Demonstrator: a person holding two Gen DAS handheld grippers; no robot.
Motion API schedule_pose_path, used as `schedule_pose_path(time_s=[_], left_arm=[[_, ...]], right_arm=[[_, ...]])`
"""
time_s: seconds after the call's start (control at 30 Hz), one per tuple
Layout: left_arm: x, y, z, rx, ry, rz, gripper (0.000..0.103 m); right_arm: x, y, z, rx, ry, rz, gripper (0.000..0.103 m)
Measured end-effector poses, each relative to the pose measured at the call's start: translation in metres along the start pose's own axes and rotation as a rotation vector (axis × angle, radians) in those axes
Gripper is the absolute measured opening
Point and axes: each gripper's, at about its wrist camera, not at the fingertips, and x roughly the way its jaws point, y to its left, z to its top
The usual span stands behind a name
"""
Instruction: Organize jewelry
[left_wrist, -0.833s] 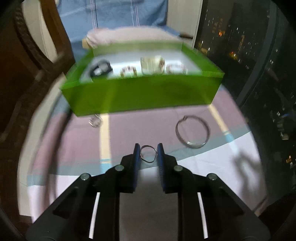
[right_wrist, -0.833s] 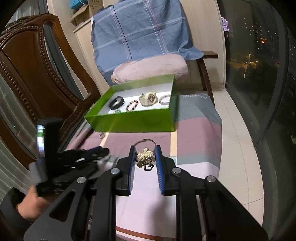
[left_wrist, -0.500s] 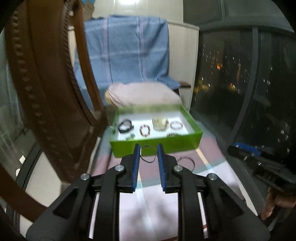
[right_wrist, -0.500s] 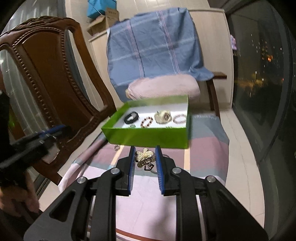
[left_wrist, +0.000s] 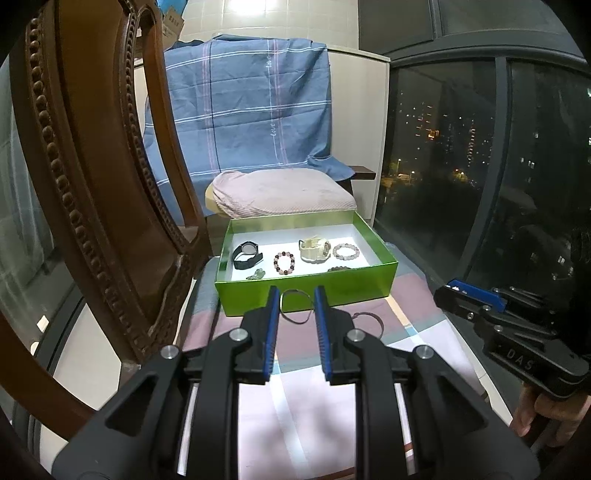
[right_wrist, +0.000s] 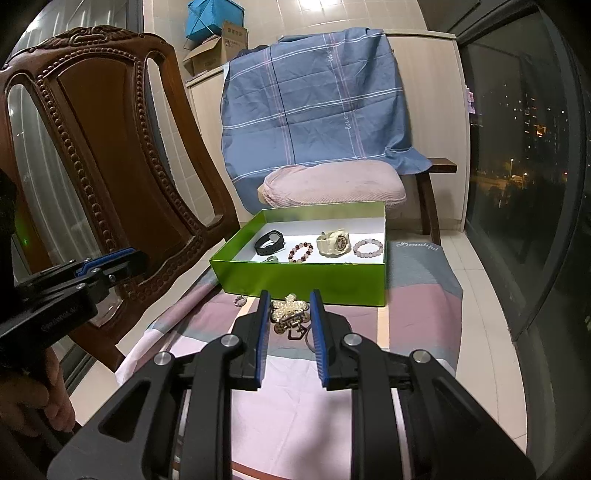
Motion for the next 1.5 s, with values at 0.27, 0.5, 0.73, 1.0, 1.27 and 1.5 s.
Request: schedule_pose_path(time_s=[0.27, 0.5, 0.73, 1.0, 1.27, 1.5], left_arm=[[0.006, -0.003, -0.002, 0.006, 0.016, -0.006, 0.019], [0.01, -0.005, -0.004, 0.007, 0.031, -0.009, 0.019], [0.012, -0.006, -0.004, 0.009, 0.04, -0.01, 0.019], [0.019, -0.006, -0.001, -0.005, 0.046, -0.013, 0.019], [0.04, 0.008, 0.029, -0.061, 0.015, 0.006, 0.019], [0.099, 0.026, 0.062, -0.119, 0.032, 0.015, 0.019]], right_arm=[[-0.001, -0.002, -0.001, -0.002, 0.006, 0.0, 0.021], [-0.001, -0.004, -0.002, -0.002, 0.008, -0.004, 0.021], [0.0, -0.004, -0.003, -0.004, 0.015, -0.009, 0.022], [0.004, -0.004, 0.004, -0.01, 0.005, -0.019, 0.021], [0.014, -0.008, 0.038, -0.043, -0.072, -0.041, 0.021], [0.057, -0.035, 0.075, -0.007, -0.103, -0.059, 0.021]])
